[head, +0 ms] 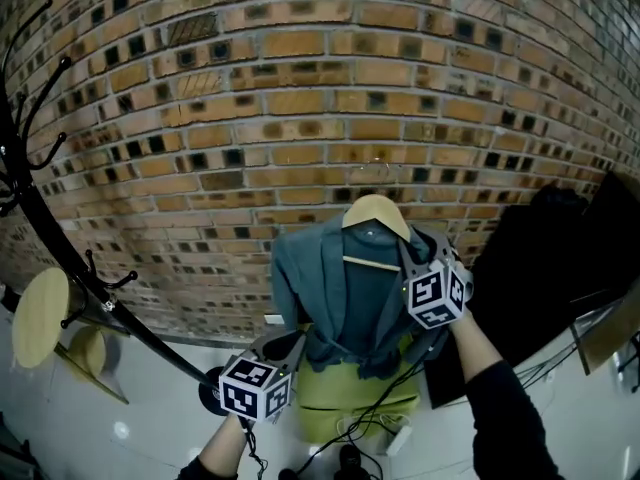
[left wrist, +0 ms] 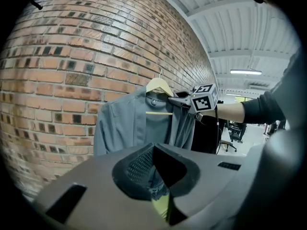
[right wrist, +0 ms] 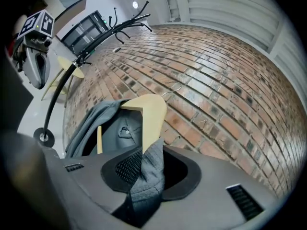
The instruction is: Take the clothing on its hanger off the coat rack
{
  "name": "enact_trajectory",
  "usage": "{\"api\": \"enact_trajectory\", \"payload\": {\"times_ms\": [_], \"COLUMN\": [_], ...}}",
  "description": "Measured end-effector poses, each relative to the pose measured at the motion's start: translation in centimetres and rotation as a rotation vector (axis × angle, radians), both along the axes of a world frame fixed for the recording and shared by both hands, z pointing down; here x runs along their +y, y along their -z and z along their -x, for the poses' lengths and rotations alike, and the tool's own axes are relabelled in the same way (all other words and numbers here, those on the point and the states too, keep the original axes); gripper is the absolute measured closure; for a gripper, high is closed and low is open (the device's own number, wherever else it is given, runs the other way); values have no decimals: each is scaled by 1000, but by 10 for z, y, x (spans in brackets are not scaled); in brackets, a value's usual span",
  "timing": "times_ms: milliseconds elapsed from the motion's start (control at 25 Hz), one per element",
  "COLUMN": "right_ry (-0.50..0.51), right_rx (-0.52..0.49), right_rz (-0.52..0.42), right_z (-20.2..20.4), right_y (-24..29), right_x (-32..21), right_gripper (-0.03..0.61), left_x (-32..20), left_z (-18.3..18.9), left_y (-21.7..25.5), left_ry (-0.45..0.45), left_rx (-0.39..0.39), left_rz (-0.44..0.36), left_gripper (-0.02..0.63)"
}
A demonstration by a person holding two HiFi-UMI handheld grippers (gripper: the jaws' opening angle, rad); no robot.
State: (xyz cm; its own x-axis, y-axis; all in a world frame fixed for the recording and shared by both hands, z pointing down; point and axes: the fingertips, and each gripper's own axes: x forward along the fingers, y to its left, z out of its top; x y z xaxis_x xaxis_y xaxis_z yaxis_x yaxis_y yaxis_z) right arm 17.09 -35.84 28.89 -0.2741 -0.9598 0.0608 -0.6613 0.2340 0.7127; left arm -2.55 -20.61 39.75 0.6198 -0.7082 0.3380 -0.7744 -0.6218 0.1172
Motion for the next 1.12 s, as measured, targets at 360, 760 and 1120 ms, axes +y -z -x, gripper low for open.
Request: {"api": "enact_trajectory", "payload": {"times_ms": [360, 760, 1120], "right_ry": [-5, -9, -25], "right_rx": [16, -43, -81], "right_rz": [111, 280, 449], "right_z": [-9, -23, -19], "right_y": [-111, -278, -422], "right_x": [-21, -47, -54], "right_gripper": [499, 499, 506], "left_x": [-30, -50, -63], "left_z": [-12, -38, -48], "left_y": [-64, -172, -239], "left_ry": [14, 30, 35], "left_rx": [-4, -13, -12], "left_rz": [76, 216, 290], "left_gripper": [607, 607, 607]}}
